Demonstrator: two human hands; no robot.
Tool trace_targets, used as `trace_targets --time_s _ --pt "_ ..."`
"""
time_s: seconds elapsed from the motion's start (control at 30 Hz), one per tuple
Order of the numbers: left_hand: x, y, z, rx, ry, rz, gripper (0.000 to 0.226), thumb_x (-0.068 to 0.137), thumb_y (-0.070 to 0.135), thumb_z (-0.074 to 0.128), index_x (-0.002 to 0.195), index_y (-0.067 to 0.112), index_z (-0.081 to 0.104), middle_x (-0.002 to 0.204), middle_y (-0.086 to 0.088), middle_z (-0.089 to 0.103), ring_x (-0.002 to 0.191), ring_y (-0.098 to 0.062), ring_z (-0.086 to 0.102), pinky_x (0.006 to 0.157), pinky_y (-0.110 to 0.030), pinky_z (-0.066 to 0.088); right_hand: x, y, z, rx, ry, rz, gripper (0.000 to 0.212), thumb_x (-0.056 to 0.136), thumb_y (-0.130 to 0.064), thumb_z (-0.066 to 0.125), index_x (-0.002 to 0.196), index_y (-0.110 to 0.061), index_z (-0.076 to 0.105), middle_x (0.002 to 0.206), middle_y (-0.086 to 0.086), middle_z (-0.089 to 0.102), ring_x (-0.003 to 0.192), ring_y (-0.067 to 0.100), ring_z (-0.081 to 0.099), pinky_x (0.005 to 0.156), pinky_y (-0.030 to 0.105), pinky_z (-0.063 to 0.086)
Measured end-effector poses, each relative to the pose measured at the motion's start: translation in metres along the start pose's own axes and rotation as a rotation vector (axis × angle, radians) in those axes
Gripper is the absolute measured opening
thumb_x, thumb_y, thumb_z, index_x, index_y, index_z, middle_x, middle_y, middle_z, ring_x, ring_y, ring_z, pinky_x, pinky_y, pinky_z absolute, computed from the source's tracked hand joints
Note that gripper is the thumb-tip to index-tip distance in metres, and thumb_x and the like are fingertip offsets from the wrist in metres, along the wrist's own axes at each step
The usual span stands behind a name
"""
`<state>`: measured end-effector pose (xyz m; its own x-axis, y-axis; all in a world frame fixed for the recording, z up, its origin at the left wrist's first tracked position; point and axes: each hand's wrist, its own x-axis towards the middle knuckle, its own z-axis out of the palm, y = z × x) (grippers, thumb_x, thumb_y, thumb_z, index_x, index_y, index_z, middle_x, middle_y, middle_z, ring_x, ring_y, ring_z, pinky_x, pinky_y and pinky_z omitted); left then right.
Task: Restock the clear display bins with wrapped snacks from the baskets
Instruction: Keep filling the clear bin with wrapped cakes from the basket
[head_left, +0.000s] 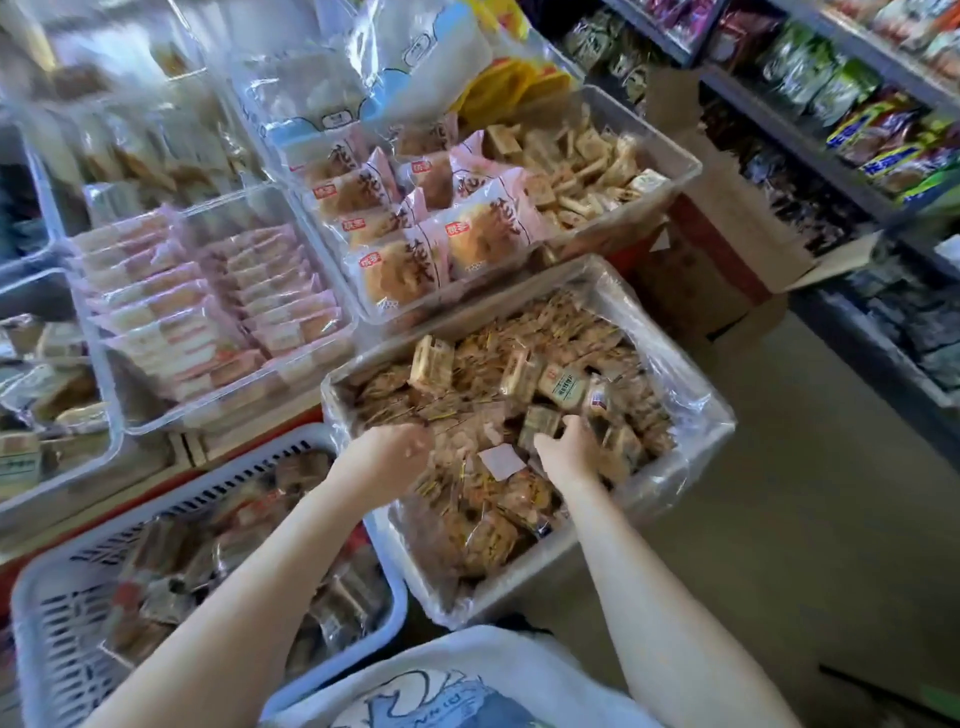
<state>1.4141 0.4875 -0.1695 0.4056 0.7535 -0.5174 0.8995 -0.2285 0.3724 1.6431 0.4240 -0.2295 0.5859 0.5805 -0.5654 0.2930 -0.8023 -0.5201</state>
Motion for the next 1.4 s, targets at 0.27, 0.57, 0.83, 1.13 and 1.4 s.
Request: trace_targets --time_s 0.27,0.57,0.83,1.13,1.4 --pt "0.009 0.024 0.004 -0.011 -0.017 -0.099 0.027 0.098 0.029 0.046 0.116 0.029 0.066 0.114 0.005 0.068 0.101 -0.018 0.064 0.086 -0.033 0.054 0.028 -0.008 0.018 0.227 -0.027 0.18 0.051 0.093 -0.022 0.068 0.134 0.001 0.049 0.139 0.02 0.054 0.125 0.037 0.054 0.1 0.042 0.046" --pt "0.004 0.023 0.005 -0.3 0.128 -0.109 0.034 0.097 0.039 0.056 0.129 0.027 0.058 0.12 0.008 0.062 0.106 -0.012 0.061 0.092 -0.035 0.052 -0.016 -0.033 -0.003 0.483 -0.273 -0.07 0.02 0.092 -0.029 0.069 0.107 -0.02 0.06 0.102 -0.007 0.064 0.089 0.008 0.058 0.079 0.026 0.046" --pt "-0.04 -0.047 -0.034 -0.895 0.422 -0.176 0.023 0.086 0.042 0.074 0.103 0.028 0.069 0.092 0.007 0.073 0.084 -0.012 0.07 0.075 -0.037 0.057 -0.088 -0.12 0.053 0.498 -0.513 -0.342 0.028 0.091 -0.031 0.064 0.118 -0.026 0.061 0.112 -0.003 0.068 0.103 0.012 0.063 0.087 0.025 0.05" --pt "-0.133 -0.242 -0.071 -0.937 0.834 -0.5 0.025 0.087 0.055 0.068 0.101 0.035 0.066 0.09 0.007 0.073 0.083 -0.008 0.069 0.072 -0.034 0.056 -0.17 -0.239 0.211 -0.054 -0.449 -0.788 0.031 0.096 -0.021 0.054 0.127 -0.019 0.054 0.123 -0.002 0.052 0.099 0.012 0.052 0.081 0.021 0.039" --pt "-0.129 -0.364 -0.117 -1.004 0.971 -0.483 0.023 0.082 0.054 0.066 0.101 0.04 0.06 0.086 0.003 0.073 0.072 -0.019 0.072 0.071 -0.053 0.059 -0.175 -0.285 0.342 -0.651 -0.256 -1.083 0.053 0.101 -0.035 0.039 0.152 -0.022 0.033 0.167 0.0 0.003 0.151 0.022 0.013 0.111 0.047 0.036"
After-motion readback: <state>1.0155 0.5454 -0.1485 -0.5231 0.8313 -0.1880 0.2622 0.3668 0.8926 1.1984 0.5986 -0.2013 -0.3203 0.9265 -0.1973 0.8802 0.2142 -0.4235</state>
